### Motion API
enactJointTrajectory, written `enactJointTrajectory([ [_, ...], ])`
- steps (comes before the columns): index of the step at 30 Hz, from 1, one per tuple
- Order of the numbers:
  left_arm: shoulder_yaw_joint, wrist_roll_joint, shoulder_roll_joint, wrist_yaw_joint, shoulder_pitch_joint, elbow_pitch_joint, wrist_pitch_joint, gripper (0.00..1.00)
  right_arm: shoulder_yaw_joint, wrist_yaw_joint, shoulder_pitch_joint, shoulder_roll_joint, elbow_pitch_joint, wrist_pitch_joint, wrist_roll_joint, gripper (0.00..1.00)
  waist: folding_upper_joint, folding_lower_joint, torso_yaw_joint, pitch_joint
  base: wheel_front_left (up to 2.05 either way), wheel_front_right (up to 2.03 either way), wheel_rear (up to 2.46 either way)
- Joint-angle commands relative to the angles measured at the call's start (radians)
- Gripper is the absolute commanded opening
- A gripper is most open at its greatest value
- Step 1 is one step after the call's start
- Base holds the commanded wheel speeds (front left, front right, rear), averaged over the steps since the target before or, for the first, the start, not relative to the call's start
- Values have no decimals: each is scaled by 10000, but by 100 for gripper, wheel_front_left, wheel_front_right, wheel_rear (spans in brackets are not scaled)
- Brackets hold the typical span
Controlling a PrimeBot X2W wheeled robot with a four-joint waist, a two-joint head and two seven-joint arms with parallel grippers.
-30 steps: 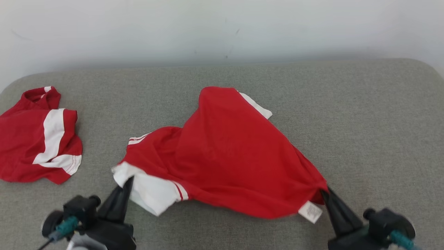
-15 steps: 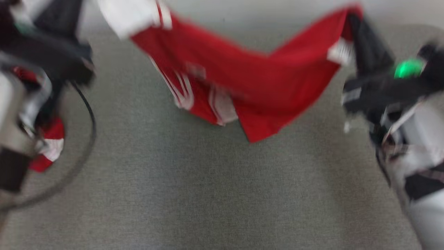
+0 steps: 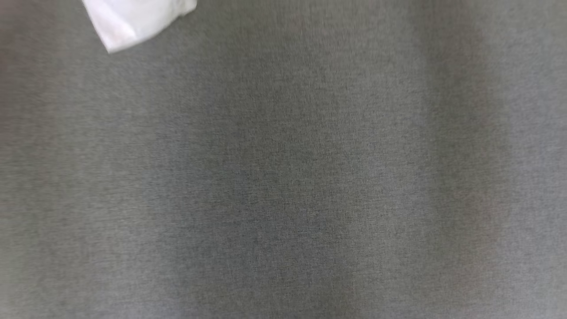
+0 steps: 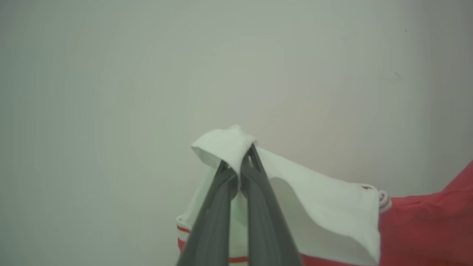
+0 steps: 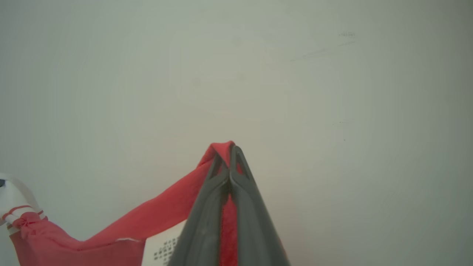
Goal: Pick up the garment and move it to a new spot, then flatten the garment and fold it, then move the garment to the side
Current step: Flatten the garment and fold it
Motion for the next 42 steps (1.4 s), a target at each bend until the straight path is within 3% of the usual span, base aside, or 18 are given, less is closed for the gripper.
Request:
enactJointTrajectory([
  [1,-67,-30,-95,19,-336,236,-75,0,-115,-23,-359,-18,264,-53,-45,0,-3,-5,-268,931,0,0,0],
  [14,-1240,-5,-806,20,-3245,2632,-761,0,131,-23,-3230,-63,3270,-720,-812,0,-3,-5,-332,1372,0,0,0],
  [28,-2124,-785,-928,20,-3977,3744,-1550,0,932,-23,-4022,-22,4443,-1390,-316,0,-3,-5,-340,1920,0,0,0],
  [35,-2109,-1109,-966,19,-3475,3734,-2334,0,1527,-23,-3565,53,4042,-1666,161,0,-3,-5,-239,1964,0,0,0],
  [42,-1185,-1406,-308,83,-834,2184,-2662,0,2541,-23,-1094,-357,2339,-1970,1265,0,-3,-5,-225,1065,0,0,0],
])
